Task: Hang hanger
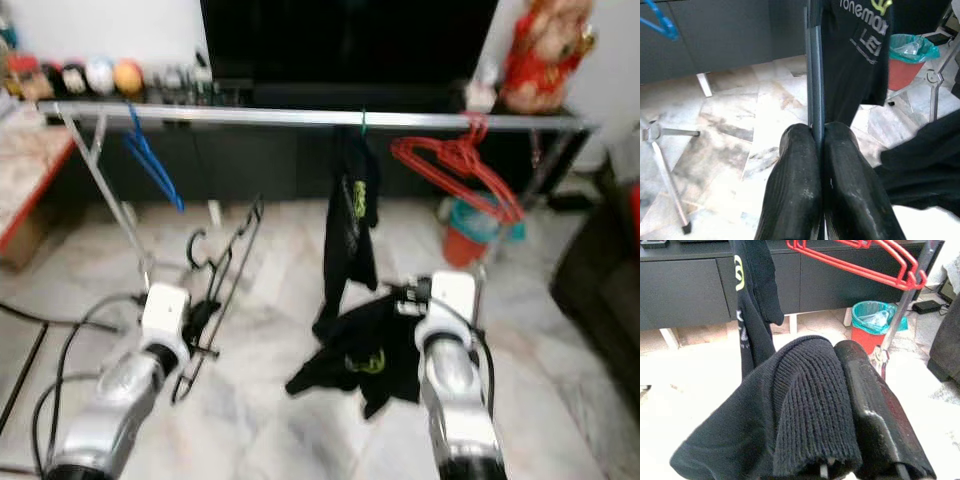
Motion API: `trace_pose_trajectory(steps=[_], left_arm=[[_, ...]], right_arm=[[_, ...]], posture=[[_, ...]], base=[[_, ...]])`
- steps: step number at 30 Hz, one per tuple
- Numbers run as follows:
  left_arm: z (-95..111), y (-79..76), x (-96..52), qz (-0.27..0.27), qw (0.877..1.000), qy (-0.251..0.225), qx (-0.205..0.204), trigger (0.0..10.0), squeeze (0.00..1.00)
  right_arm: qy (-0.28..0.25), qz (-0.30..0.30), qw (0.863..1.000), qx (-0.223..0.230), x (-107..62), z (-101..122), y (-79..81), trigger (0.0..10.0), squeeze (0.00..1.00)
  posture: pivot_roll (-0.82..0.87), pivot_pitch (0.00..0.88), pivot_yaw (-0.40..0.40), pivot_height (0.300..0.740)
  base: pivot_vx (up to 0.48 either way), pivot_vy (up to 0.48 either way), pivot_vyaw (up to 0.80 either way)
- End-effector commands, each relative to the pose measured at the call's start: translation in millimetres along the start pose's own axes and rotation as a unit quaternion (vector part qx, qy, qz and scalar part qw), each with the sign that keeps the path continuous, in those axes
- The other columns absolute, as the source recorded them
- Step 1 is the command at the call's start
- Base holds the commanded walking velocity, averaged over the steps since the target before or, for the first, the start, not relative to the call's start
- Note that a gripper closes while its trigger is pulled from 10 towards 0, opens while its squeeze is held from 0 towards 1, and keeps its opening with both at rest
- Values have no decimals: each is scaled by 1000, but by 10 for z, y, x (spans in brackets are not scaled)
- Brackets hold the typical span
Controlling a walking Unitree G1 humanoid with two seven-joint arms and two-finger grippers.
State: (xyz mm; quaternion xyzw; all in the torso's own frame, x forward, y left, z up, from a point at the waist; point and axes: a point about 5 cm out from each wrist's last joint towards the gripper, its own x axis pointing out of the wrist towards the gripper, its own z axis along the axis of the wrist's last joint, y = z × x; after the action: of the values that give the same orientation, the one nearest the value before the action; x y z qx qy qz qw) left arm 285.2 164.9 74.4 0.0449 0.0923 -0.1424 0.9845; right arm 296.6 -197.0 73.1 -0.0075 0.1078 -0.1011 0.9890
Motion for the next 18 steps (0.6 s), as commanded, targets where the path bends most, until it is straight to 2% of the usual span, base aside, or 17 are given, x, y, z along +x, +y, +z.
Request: trace_pose_trajectory(steps=[1,3,6,7,8,9,11,12,16,18], left_arm=[[22,-41,11,-18,1000,2,2,10000,0],[23,-43,16,-23,1000,5,6,10000,0],[33,-54,21,-34,999,6,13,10000,0],[37,-54,22,-37,999,8,16,10000,0],[63,-64,29,-48,999,7,17,10000,0],[63,-64,29,-48,999,7,17,10000,0],[117,-81,35,-72,997,5,16,10000,0],[117,-81,35,-72,997,5,16,10000,0],[198,-146,24,-141,989,16,25,10000,0],[198,-146,24,-141,989,16,25,10000,0]], right_arm=[[2,-19,1000,15,35,67,-67,10000,0],[3,-22,1000,19,53,84,-70,10000,0],[15,-36,998,56,99,116,-72,10000,0],[26,-47,996,74,117,118,-82,10000,0],[38,-69,990,115,155,126,-107,10000,0],[38,-69,990,115,155,126,-107,10000,0],[53,-88,982,158,212,147,-112,10000,0],[53,-88,982,158,212,147,-112,10000,0],[54,-115,970,206,304,246,-131,10000,0],[54,-115,970,206,304,246,-131,10000,0]], posture=[[39,0,-22,740],[41,0,-22,740],[42,0,-21,740],[39,0,-17,740],[37,0,-15,740],[37,0,-15,740],[38,0,-14,740],[38,0,-14,740],[44,0,-12,740],[44,0,-12,740]], base=[[-319,0,0],[-308,0,0],[0,0,0],[0,0,0],[0,0,0],[0,0,0],[0,0,0],[0,0,0],[0,0,0],[0,0,0]])
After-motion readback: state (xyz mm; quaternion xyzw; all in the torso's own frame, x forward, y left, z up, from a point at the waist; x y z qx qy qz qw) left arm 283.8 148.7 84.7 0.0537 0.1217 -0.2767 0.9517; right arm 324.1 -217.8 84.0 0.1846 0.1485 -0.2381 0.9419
